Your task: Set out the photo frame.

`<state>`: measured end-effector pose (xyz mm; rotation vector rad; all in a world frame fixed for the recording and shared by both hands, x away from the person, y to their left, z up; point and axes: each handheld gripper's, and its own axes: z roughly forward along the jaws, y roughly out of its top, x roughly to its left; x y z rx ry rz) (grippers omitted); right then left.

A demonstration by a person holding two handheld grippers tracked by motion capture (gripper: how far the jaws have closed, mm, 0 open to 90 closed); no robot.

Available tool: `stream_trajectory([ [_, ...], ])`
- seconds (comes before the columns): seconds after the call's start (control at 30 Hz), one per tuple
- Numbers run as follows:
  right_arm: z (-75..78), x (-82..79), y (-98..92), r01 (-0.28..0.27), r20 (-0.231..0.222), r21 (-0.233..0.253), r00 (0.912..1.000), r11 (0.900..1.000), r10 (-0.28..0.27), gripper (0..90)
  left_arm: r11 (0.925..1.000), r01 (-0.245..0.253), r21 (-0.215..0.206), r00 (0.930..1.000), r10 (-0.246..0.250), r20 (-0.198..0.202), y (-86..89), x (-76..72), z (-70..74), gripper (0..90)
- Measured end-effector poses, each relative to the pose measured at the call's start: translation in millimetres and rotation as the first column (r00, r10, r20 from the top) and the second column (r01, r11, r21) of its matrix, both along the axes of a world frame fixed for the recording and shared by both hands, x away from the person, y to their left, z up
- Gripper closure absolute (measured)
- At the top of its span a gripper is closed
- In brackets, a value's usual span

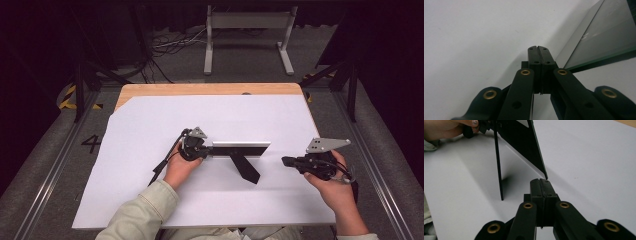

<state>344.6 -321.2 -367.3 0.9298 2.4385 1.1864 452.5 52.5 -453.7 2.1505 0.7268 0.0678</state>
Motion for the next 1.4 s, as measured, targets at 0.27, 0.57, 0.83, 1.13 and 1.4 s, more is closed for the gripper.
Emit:
stream_trajectory([
  [0.27,2.2,-0.3,0.8,-0.002,0.004,0.005,1.0000,1.000,0.002,90.0,0.9998,0.019,0.011,0.9998,-0.019,-0.004,-1.1,-2.9,0.4,90.0],
  [0.57,6.4,-0.5,0.5,0.002,0.010,0.016,1.0000,1.000,-0.002,90.0,0.9944,0.081,0.068,0.9967,-0.081,0.004,-5.0,-12.5,4.8,90.0],
  [0.83,10.1,0.2,0.7,0.007,0.004,0.019,1.0000,1.000,-0.007,90.0,0.9809,0.158,0.113,0.9874,-0.158,-0.005,-7.7,-25.7,9.1,90.0],
  [1.13,12.9,1.8,1.8,0.002,0.005,0.025,1.0000,1.000,-0.003,90.0,0.9663,0.221,0.132,0.9752,-0.217,-0.043,-8.2,-34.0,11.3,90.0],
  [1.4,14.0,4.2,4.7,-0.011,0.008,0.023,0.9999,1.000,0.011,90.0,0.9419,0.307,0.137,0.9515,-0.300,-0.070,-8.3,-39.2,11.9,90.0],
])
